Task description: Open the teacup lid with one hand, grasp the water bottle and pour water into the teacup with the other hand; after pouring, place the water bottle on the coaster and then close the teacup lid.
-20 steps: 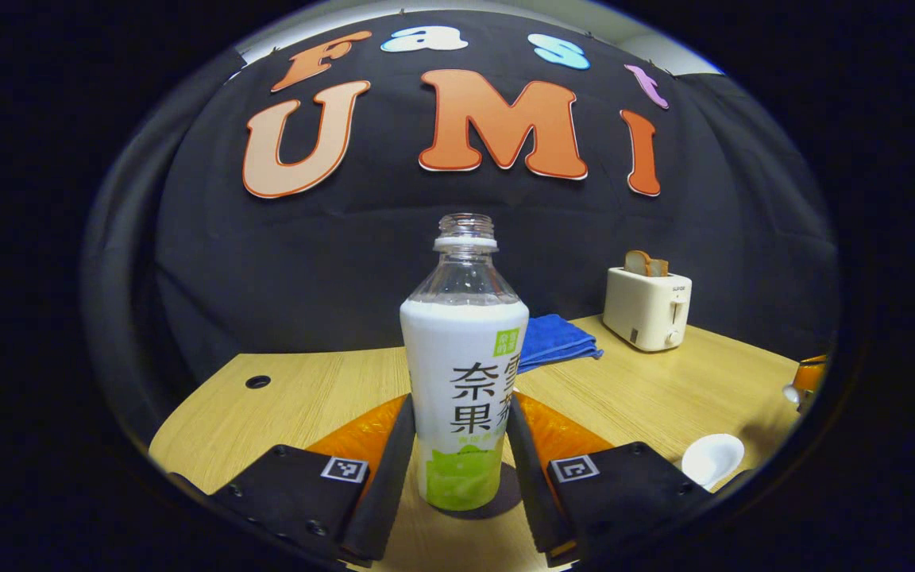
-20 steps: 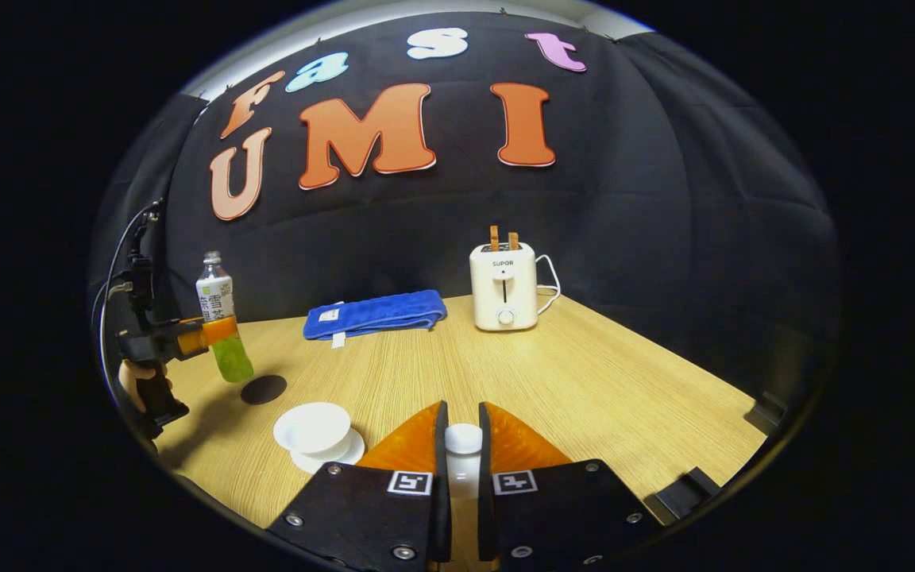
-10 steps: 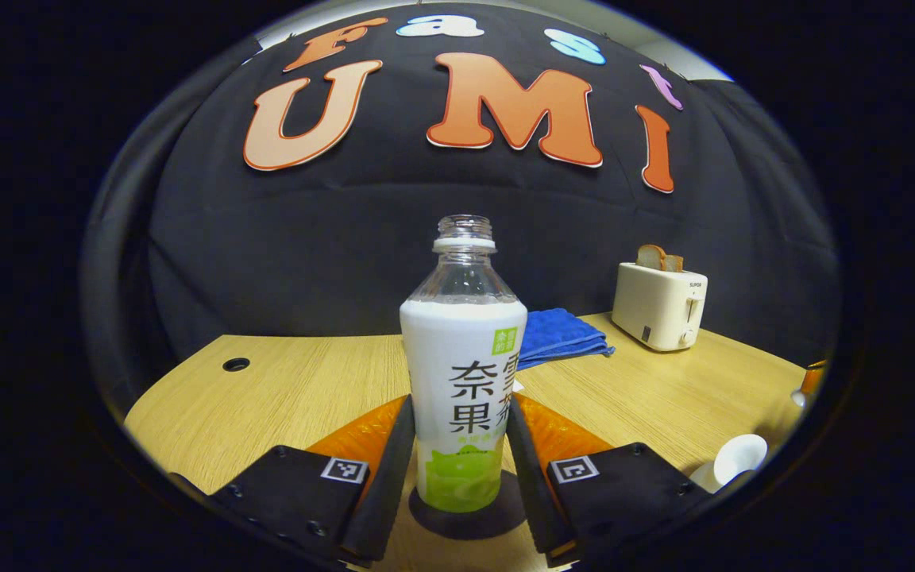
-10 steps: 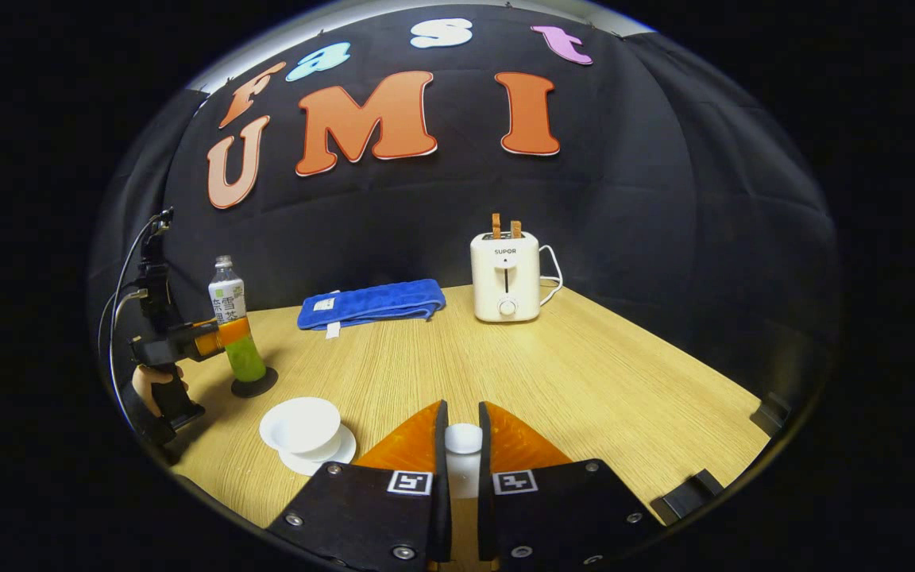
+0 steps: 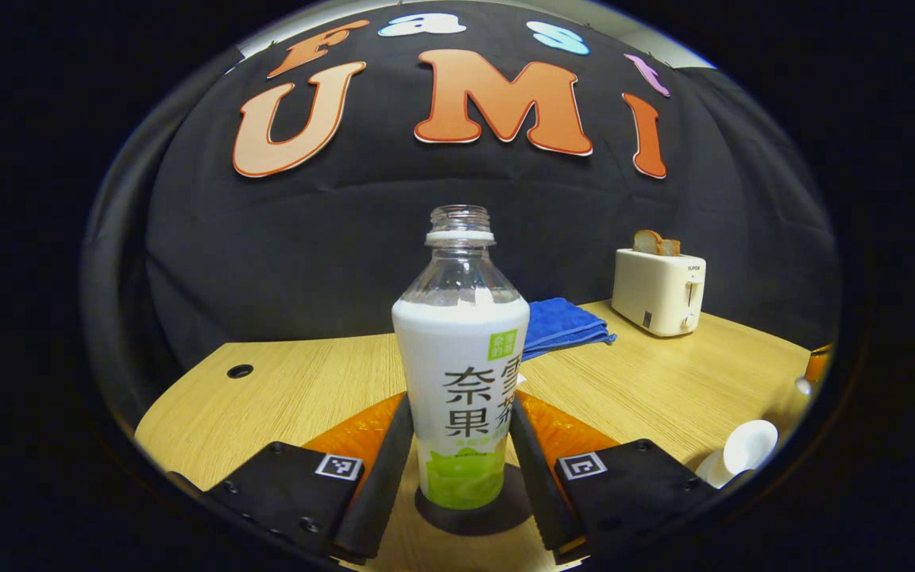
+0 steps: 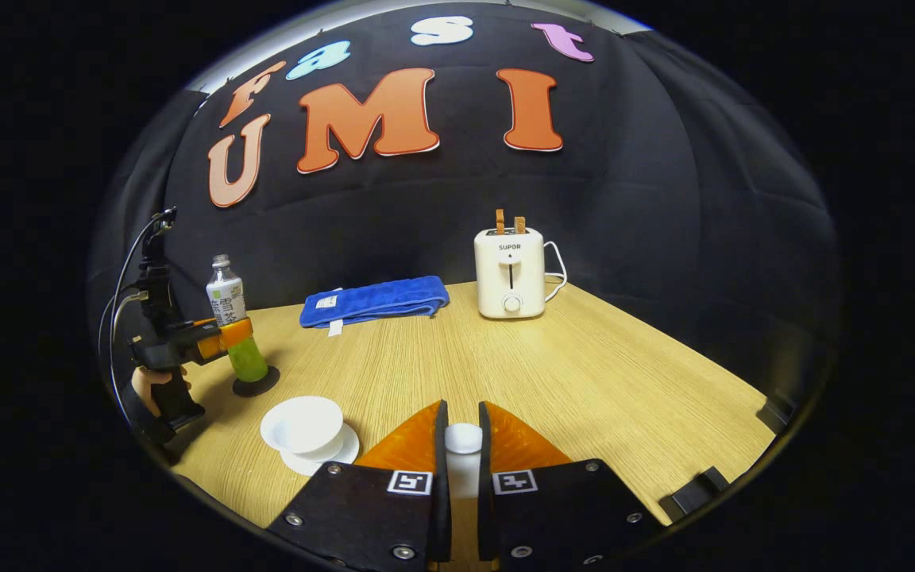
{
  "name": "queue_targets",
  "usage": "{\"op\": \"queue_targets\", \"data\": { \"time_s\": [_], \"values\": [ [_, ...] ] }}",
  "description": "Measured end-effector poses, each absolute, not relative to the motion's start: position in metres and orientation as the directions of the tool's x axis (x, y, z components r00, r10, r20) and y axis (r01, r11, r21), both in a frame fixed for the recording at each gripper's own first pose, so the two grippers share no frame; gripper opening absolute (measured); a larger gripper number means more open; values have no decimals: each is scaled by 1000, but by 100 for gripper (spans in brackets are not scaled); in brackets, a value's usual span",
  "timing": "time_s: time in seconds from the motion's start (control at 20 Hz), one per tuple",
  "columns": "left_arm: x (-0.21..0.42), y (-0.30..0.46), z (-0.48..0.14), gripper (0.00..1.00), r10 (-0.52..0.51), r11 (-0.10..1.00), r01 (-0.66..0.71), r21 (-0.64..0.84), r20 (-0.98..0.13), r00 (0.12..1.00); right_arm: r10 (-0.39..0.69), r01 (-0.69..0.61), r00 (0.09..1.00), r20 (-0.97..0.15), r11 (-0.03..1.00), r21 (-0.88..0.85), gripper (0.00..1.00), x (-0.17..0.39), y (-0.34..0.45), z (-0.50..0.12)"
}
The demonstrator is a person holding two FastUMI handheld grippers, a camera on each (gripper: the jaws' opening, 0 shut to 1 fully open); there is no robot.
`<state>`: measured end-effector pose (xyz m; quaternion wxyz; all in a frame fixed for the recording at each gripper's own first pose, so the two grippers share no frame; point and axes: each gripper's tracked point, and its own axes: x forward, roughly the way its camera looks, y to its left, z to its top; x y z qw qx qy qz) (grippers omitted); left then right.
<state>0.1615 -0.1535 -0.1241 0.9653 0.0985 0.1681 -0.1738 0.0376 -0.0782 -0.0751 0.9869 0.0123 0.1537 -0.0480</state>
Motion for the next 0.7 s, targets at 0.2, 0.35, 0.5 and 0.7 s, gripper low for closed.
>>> {"op": "queue_targets", "data": {
  "time_s": [0.2,0.35,0.5,0.7],
  "values": [
    [160,-153,-124,79,-307,919,372,128,-358,882,-92,100,948,-306,995,9,13,36,-79,-75],
    [160,-153,-123,82,-307,920,370,126,-354,884,-93,100,949,-301,995,10,13,36,-79,-73],
    [158,-150,-125,99,-300,921,365,133,-354,886,-87,94,952,-295,996,9,13,37,-76,-70],
    [151,-146,-127,100,-295,920,365,146,-356,887,-62,66,962,-267,998,8,13,43,-62,-56]
  ]
}}
